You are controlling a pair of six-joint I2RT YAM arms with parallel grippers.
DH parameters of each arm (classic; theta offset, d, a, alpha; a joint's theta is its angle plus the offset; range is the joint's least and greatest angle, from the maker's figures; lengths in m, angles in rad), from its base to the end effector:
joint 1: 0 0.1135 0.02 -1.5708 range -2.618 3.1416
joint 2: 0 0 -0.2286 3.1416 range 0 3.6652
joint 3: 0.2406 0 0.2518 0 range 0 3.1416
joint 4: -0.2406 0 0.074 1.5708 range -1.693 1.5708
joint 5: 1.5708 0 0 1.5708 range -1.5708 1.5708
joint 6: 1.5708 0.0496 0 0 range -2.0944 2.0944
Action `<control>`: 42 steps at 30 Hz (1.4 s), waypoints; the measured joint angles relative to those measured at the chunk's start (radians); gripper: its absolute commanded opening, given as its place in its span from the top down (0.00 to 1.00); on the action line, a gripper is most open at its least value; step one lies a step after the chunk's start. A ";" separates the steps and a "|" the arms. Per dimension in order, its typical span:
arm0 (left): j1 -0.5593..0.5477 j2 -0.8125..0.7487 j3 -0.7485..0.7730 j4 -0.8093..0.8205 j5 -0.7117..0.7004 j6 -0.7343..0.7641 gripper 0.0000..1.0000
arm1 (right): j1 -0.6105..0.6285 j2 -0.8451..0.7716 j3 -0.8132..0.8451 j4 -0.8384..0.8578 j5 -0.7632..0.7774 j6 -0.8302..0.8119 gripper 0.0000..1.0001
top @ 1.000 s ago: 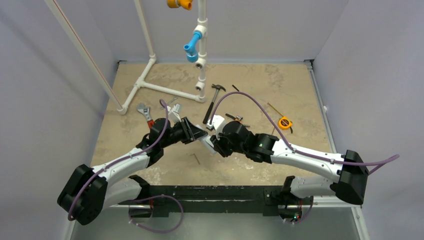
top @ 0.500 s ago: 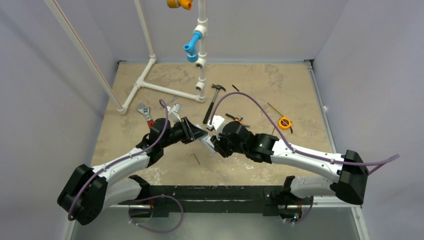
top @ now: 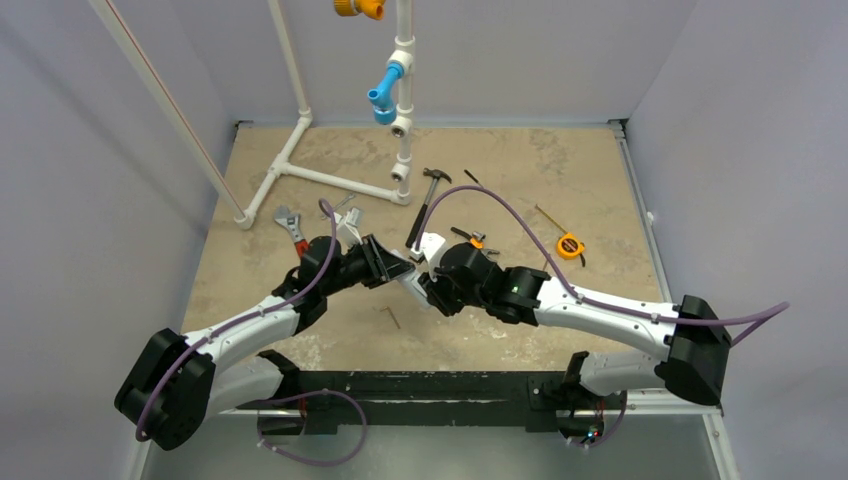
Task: Load the batteries into the remote control
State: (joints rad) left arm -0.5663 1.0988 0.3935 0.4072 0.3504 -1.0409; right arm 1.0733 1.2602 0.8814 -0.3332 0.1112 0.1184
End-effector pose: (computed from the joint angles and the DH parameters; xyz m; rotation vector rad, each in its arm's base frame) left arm 0.2073 -0.1519 0.1688 -0.2263 2.1025 -1.3729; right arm 0.1446 0.2547 0.2159 -1.0164 2.0936 0.4907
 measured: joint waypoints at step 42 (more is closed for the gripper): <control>0.001 0.035 0.000 0.049 0.052 -0.031 1.00 | 0.000 0.024 0.017 -0.012 0.007 0.027 0.77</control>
State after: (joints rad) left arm -0.5652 1.1336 0.3935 0.4564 0.4023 -1.0721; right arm 1.0733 1.2846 0.8986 -0.3450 0.1181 0.1452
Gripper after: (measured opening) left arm 0.257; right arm 0.266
